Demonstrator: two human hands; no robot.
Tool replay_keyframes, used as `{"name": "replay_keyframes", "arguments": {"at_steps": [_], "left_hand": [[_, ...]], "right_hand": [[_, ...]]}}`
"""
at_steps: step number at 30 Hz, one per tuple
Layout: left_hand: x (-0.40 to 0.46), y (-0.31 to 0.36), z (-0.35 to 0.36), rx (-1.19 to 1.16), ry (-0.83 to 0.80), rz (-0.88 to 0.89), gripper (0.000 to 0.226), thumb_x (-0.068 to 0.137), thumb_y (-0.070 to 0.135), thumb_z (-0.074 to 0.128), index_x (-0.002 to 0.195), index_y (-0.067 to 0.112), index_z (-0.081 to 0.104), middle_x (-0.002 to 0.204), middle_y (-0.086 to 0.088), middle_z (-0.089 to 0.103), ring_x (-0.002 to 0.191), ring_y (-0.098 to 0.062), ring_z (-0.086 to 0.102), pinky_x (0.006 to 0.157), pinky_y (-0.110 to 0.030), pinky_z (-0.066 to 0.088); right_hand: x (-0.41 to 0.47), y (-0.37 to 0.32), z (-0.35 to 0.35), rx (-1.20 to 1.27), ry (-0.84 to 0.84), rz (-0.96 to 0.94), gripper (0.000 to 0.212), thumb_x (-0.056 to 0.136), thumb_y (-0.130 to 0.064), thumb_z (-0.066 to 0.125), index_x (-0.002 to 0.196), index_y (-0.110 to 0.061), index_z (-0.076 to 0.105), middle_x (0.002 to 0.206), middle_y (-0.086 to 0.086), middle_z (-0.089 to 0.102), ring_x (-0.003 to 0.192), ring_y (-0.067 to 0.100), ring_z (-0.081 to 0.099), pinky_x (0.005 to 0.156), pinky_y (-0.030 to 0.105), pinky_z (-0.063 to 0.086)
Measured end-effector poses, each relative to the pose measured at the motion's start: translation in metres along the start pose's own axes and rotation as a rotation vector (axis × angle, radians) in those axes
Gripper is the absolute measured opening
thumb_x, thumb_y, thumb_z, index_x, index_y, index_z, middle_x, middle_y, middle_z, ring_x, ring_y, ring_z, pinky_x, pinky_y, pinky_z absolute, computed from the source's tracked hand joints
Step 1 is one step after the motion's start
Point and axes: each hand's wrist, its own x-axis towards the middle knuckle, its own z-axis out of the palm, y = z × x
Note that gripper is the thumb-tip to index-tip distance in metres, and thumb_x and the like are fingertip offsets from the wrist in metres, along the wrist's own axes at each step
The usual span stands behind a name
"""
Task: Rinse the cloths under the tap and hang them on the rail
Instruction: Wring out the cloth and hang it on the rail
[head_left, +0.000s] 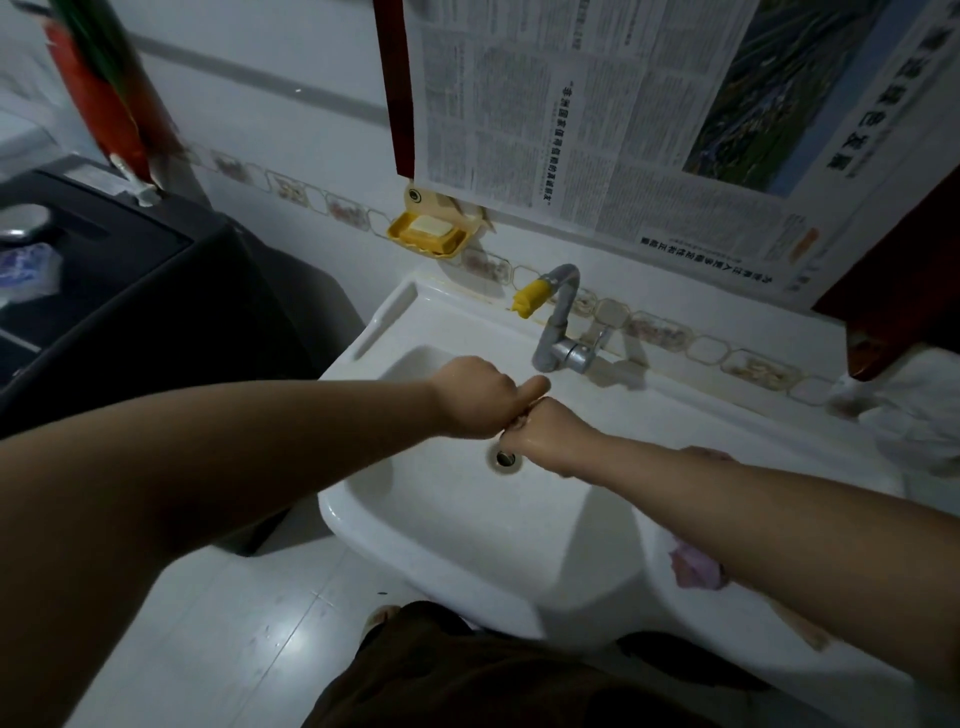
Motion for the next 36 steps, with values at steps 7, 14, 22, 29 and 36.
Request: {"name": "replay_keyframes", "arguments": {"at_steps": [7,14,22,29,36], "left_hand": [[-0.005,-0.041,0.003,0.040,0.398,0.401,0.031,0.092,0.033,0.044,0.114,0.012,0.042,0.054,-0.003,0.055,0.037,-0.022,0.050,0.040,-0.019,0.031],[-0.006,-0.055,0.005,-0.020,0.536,0.415,0.027,0.093,0.034,0.041,0.105,0.010,0.041,0.050,-0.003,0.052,0.034,-0.023,0.047,0.036,-0.020,0.036],[-0.017,-0.089,0.028,-0.292,0.184,-0.012,0.044,0.091,0.047,0.055,0.117,0.012,0.049,0.110,-0.007,0.051,0.077,-0.027,0.058,0.064,-0.036,0.046],[-0.066,-0.168,0.033,-0.691,0.121,-0.219,0.054,0.079,0.058,0.067,0.120,0.026,0.052,0.102,0.006,0.063,0.088,-0.014,0.057,0.075,-0.027,0.042],[-0.118,-0.271,0.049,-0.915,-0.029,-0.275,0.056,0.085,0.071,0.042,0.108,0.027,0.066,0.112,-0.001,0.065,0.103,-0.016,0.062,0.101,-0.038,0.045]], "right_hand": [[-0.016,-0.023,0.016,0.678,-0.200,0.197,0.036,0.085,-0.011,0.051,0.063,-0.023,0.025,0.050,-0.004,0.020,0.041,0.009,0.013,0.040,0.019,0.009],[-0.010,-0.034,0.019,0.857,-0.303,0.261,0.033,0.090,-0.016,0.048,0.063,-0.021,0.030,0.048,-0.007,0.020,0.037,0.006,0.013,0.036,0.018,0.007],[0.029,-0.047,-0.004,-0.067,0.190,-0.046,0.048,0.084,-0.040,0.067,0.120,-0.018,0.043,0.109,-0.003,0.054,0.100,0.016,0.055,0.078,0.026,0.042],[0.060,-0.106,0.011,0.326,0.333,-0.162,0.015,0.092,-0.028,0.060,0.104,-0.020,0.064,0.107,0.002,0.067,0.093,0.010,0.063,0.077,0.020,0.051],[0.107,-0.195,0.036,0.148,0.673,-0.285,0.017,0.094,-0.027,0.056,0.093,-0.012,0.064,0.083,-0.006,0.061,0.076,0.007,0.055,0.069,0.024,0.038]]}}
